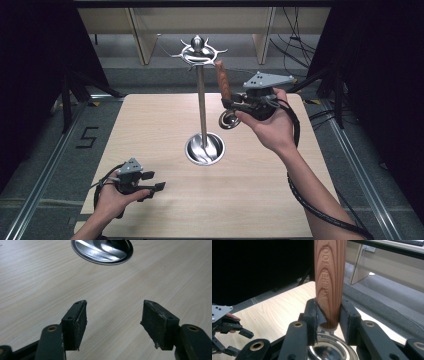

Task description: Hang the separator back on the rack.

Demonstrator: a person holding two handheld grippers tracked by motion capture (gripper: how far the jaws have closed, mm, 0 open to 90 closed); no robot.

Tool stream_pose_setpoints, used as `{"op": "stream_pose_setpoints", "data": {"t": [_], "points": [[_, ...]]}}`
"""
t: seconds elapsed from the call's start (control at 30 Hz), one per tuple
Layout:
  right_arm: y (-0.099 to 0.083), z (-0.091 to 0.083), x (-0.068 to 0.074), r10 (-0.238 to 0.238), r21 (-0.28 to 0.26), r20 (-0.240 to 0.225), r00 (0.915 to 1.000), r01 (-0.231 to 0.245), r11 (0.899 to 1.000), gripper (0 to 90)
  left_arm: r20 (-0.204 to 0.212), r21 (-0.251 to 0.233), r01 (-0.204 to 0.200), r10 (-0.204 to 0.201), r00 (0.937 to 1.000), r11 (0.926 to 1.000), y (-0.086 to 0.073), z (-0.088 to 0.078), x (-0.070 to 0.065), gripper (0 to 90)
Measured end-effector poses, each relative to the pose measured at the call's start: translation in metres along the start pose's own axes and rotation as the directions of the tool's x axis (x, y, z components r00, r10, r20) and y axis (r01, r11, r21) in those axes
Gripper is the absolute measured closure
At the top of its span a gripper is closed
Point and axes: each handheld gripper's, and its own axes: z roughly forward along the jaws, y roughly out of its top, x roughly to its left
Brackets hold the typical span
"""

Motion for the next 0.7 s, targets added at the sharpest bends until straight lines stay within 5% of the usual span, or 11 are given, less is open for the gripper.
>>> {"op": "stream_pose_setpoints", "data": {"t": [0.7], "points": [[0.005,0.015,0.003,0.011,-0.023,-0.015,0.9998,-0.011,1.0,70.7,0.008,-0.007,0.008,-0.007,0.9999,0.9999,0.0,0.001,-0.001,36.1]]}}
